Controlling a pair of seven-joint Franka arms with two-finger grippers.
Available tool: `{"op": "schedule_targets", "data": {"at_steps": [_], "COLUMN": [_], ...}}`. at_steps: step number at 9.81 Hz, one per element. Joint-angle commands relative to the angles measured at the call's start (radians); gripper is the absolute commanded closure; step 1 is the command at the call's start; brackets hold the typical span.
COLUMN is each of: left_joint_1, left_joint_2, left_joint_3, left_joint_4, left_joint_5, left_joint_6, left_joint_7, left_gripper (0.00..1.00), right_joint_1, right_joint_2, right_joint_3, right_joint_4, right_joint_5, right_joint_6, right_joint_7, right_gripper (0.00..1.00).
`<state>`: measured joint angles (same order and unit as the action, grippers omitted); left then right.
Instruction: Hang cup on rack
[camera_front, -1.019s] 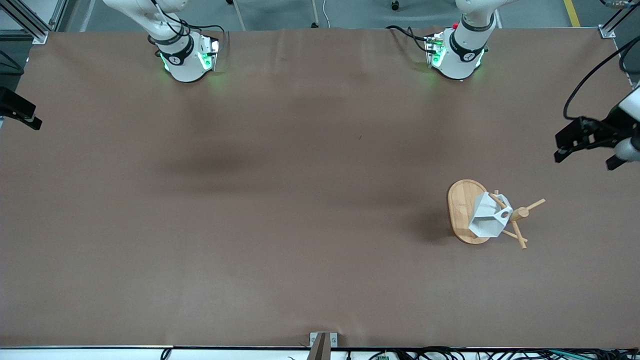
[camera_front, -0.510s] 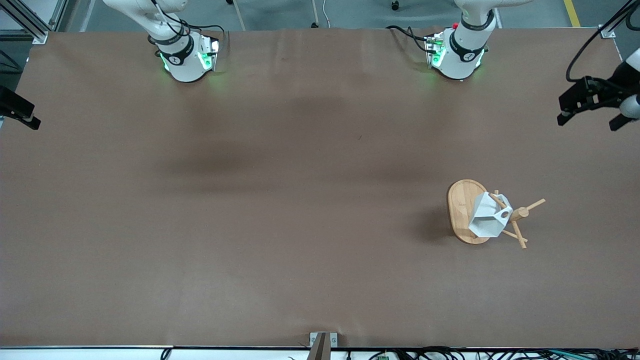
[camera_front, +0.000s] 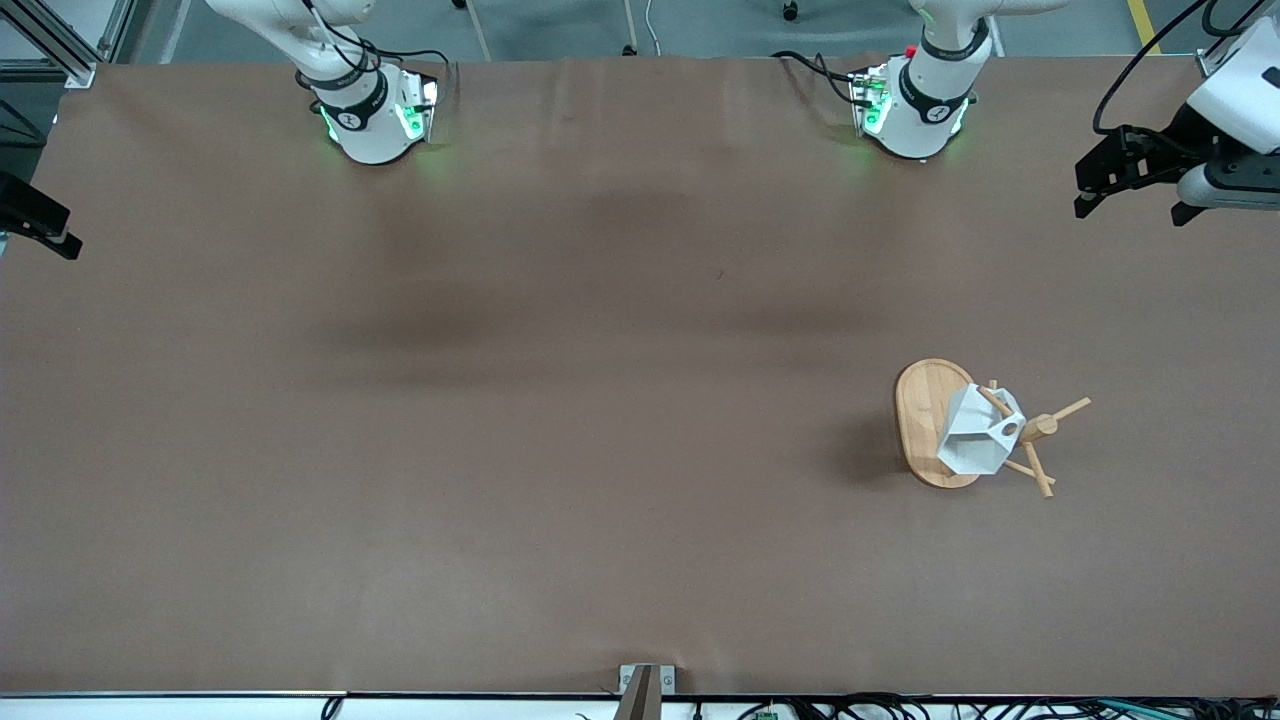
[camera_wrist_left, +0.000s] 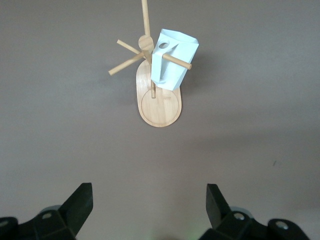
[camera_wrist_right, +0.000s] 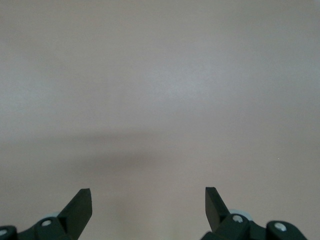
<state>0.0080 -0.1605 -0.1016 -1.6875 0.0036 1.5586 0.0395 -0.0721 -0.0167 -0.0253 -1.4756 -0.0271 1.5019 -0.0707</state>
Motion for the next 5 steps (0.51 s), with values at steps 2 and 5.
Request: {"op": "schedule_targets", "data": {"at_steps": [2, 5], "left_joint_1": [0.07, 0.075], "left_joint_2": [0.03, 0.065], "left_joint_3": [-0.086, -0.083], "left_joint_4": [0.009, 0.055], "left_joint_5": [-0.001, 0.001], "left_joint_6": [-0.011, -0.014], "left_joint_7": [0.002, 0.01], "left_gripper": [0.0, 0.0], "right_joint_1": [-0.009, -0.011], "right_joint_2": [-0.003, -0.003], "right_joint_3": [0.013, 0.013], "right_joint_4": [0.005, 0.005], "right_joint_5": [-0.019, -0.019], "right_joint_6": [0.0, 0.0], "right_joint_7": [0.015, 0.014], "right_gripper": [0.0, 0.0]}}
